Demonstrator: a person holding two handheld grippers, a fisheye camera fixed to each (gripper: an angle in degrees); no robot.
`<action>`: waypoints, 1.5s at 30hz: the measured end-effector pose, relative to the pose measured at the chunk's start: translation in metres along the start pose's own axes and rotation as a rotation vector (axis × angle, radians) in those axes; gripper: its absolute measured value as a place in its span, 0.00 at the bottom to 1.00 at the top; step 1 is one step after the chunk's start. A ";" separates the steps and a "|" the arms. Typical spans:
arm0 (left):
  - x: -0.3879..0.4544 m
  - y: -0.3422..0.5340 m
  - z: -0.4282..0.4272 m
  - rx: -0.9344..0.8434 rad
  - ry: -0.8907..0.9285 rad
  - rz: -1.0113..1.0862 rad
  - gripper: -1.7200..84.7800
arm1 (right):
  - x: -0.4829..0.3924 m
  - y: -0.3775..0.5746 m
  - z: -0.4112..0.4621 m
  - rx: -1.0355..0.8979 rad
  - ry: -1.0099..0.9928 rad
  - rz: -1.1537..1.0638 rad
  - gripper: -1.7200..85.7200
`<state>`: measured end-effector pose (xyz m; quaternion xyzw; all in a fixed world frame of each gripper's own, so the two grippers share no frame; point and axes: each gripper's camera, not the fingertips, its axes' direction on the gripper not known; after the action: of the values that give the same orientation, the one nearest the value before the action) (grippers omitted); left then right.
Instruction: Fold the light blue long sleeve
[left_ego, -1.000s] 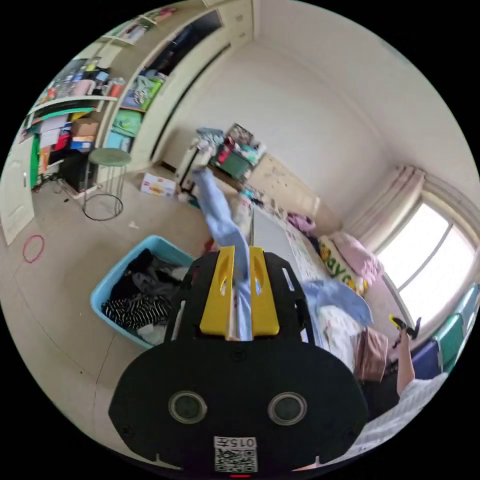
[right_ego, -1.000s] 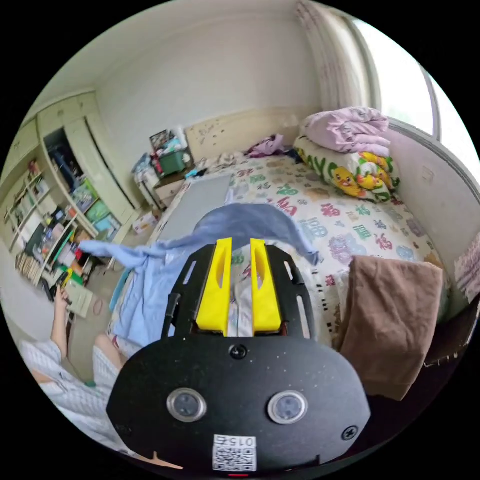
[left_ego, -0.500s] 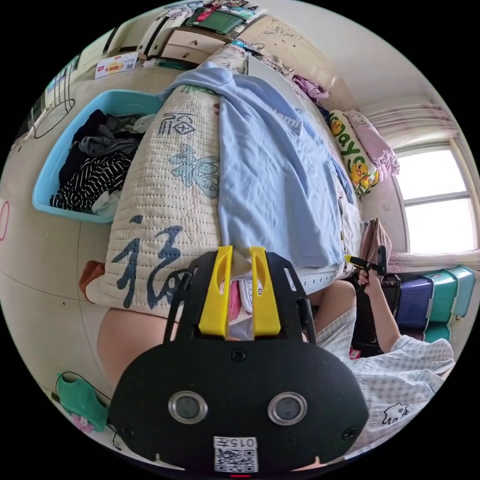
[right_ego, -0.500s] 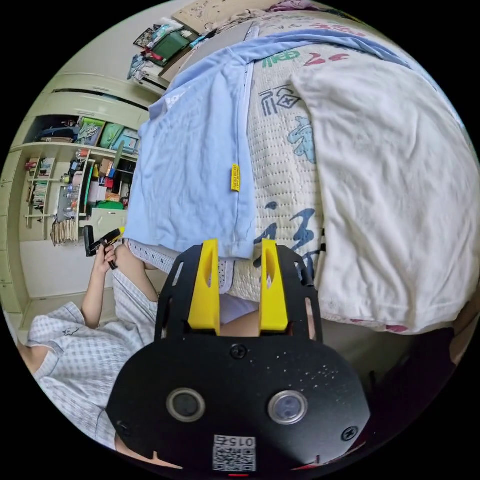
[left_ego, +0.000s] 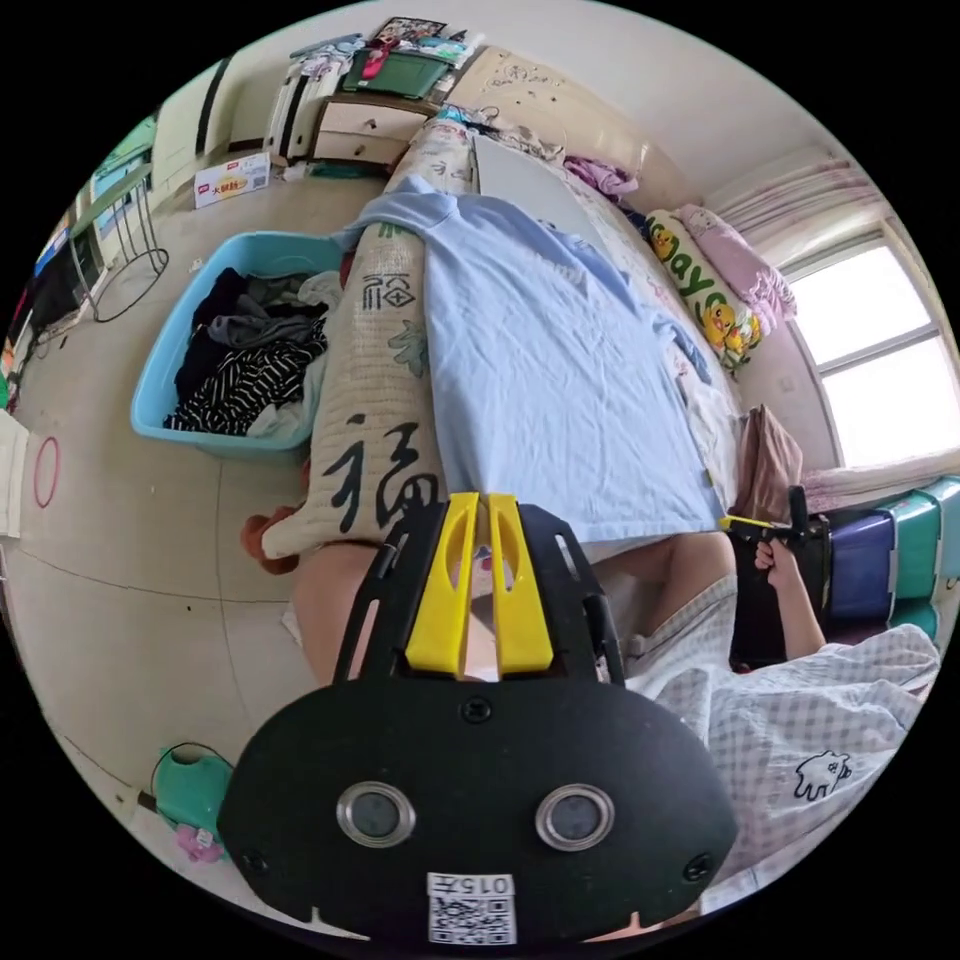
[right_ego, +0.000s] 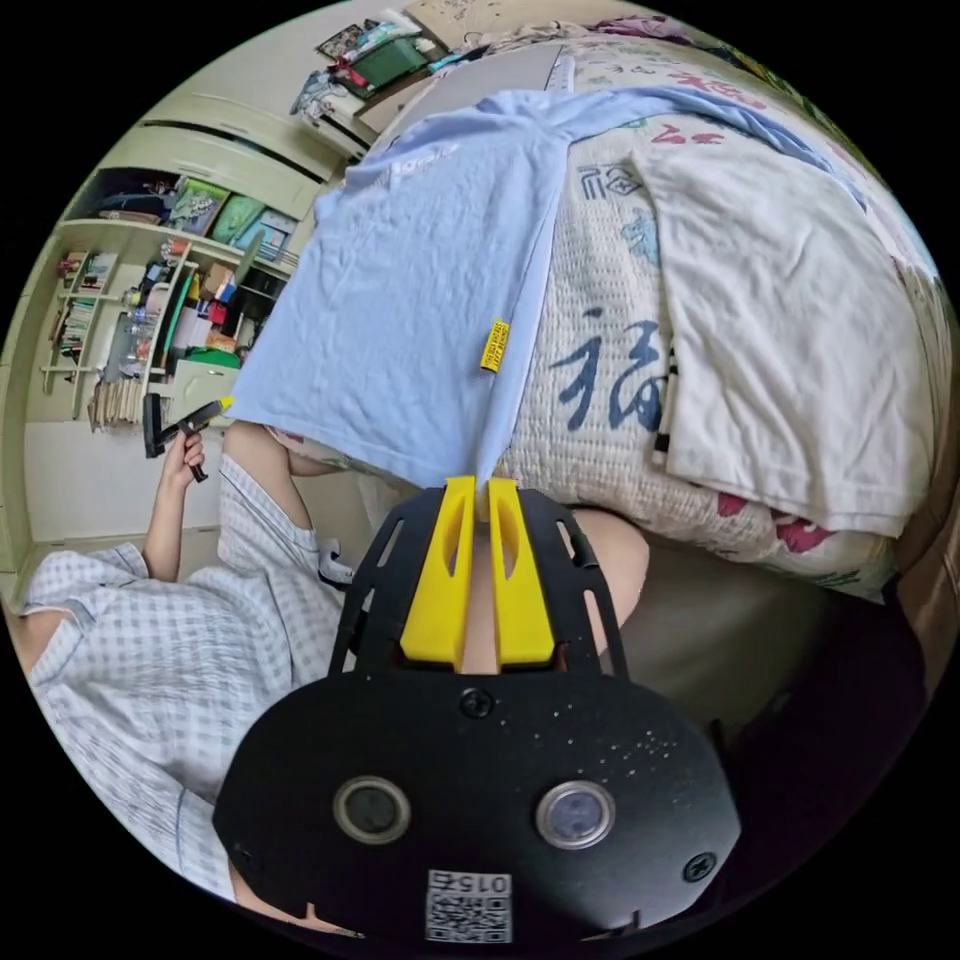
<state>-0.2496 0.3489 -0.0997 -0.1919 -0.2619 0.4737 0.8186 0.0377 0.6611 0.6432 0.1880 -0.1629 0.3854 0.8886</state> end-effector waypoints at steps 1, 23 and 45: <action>0.005 -0.002 0.000 -0.019 0.000 0.018 0.02 | -0.001 -0.003 0.001 -0.017 -0.010 0.011 0.04; 0.096 -0.275 -0.132 0.247 -0.117 0.248 0.10 | -0.095 -0.271 -0.179 0.276 0.139 -0.293 0.09; 0.247 -0.552 -0.064 0.070 -0.287 0.398 0.10 | -0.192 -0.504 -0.075 0.084 0.728 -0.538 0.05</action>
<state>0.2646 0.2974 0.2213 -0.1421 -0.3159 0.6569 0.6697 0.2997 0.2574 0.3891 0.1118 0.2308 0.1881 0.9481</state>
